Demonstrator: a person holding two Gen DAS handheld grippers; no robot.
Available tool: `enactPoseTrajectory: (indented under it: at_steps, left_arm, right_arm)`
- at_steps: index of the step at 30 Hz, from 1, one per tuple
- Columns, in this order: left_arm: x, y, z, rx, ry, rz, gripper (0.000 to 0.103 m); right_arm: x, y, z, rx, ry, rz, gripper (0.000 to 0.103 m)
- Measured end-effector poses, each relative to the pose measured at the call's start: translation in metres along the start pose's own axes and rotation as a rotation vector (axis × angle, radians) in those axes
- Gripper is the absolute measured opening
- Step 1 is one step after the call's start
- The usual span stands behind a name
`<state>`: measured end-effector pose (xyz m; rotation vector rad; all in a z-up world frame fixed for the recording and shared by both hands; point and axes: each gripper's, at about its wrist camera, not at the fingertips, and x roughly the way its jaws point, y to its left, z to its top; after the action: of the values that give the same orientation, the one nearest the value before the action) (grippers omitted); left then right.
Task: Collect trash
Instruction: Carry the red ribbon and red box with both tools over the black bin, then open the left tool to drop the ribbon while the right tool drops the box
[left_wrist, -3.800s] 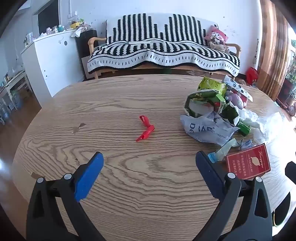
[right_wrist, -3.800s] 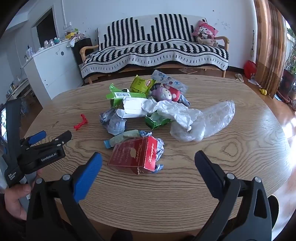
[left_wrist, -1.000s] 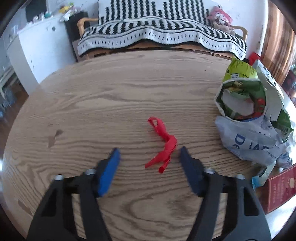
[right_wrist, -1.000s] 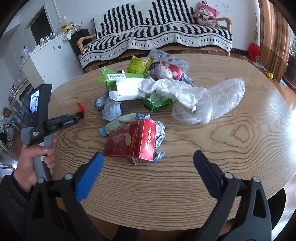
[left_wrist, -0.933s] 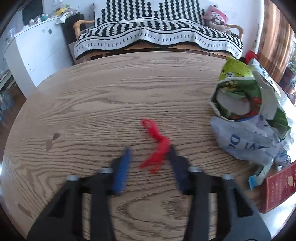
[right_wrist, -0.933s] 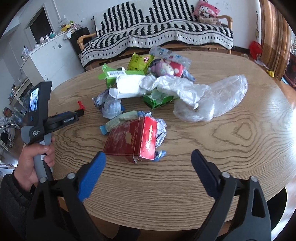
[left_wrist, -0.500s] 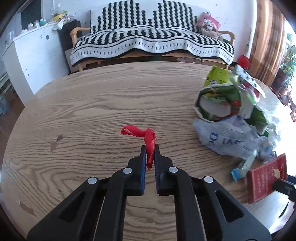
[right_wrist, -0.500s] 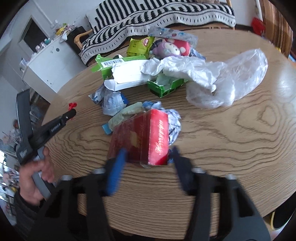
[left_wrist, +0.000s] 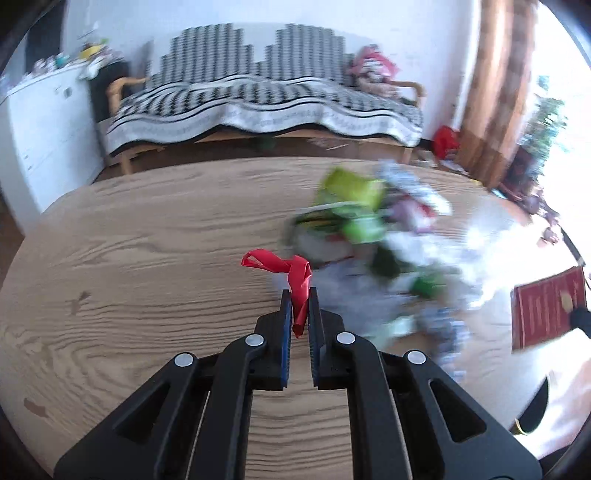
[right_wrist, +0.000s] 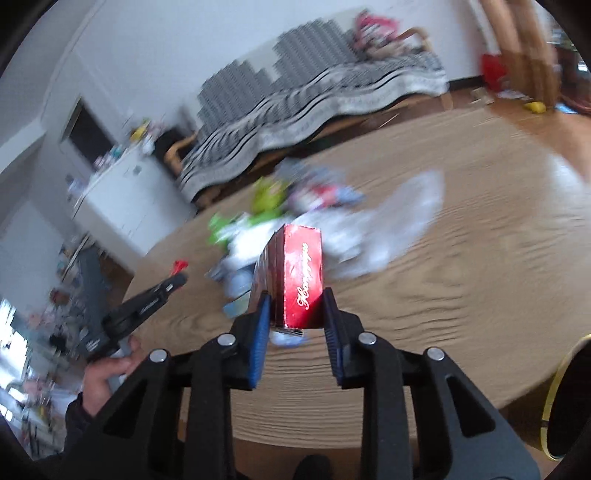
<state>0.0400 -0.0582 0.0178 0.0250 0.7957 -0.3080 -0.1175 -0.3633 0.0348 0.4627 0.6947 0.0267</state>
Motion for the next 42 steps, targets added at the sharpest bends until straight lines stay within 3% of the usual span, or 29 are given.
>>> enactPoseTrajectory:
  at_steps: [5,8,15,19,22,25,32,40,41,42]
  left_arm:
    - [-0.005,-0.090,0.000,0.118,-0.005,-0.144,0.007]
    - [-0.005,-0.168,-0.010,0.220,0.005,-0.255,0.007]
    - [-0.010,-0.323,-0.056,0.408,0.052,-0.496,0.007]
    - [-0.001,-0.399,-0.093,0.482,0.108,-0.632,0.007]
    - [0.012,-0.447,-0.124,0.524,0.170,-0.712,0.007]
    - [0.034,-0.472,-0.148,0.537,0.249,-0.759,0.007]
    - [0.071,-0.511,-0.181,0.559,0.374,-0.800,0.008]
    - [0.080,-0.527,-0.188,0.595,0.377,-0.780,0.010]
    - [0.079,-0.527,-0.188,0.596,0.369,-0.776,0.015]
    - [0.077,-0.528,-0.185,0.595,0.368,-0.778,0.025]
  right_arm:
    - [-0.067,-0.079,-0.004,0.046,-0.127,-0.272,0.028]
    - [-0.104,-0.135,-0.016,0.093,-0.176,-0.438,0.027]
    - [-0.168,-0.260,-0.066,0.225,-0.163,-0.693,0.027]
    - [-0.184,-0.316,-0.091,0.292,-0.116,-0.749,0.027]
    - [-0.186,-0.350,-0.104,0.362,-0.071,-0.744,0.027]
    - [-0.179,-0.370,-0.113,0.417,-0.020,-0.728,0.027]
    - [-0.165,-0.381,-0.116,0.460,0.034,-0.717,0.027]
    - [-0.160,-0.385,-0.109,0.482,0.042,-0.715,0.027]
    - [-0.160,-0.385,-0.109,0.484,0.042,-0.714,0.027]
    - [-0.160,-0.386,-0.110,0.487,0.042,-0.710,0.027]
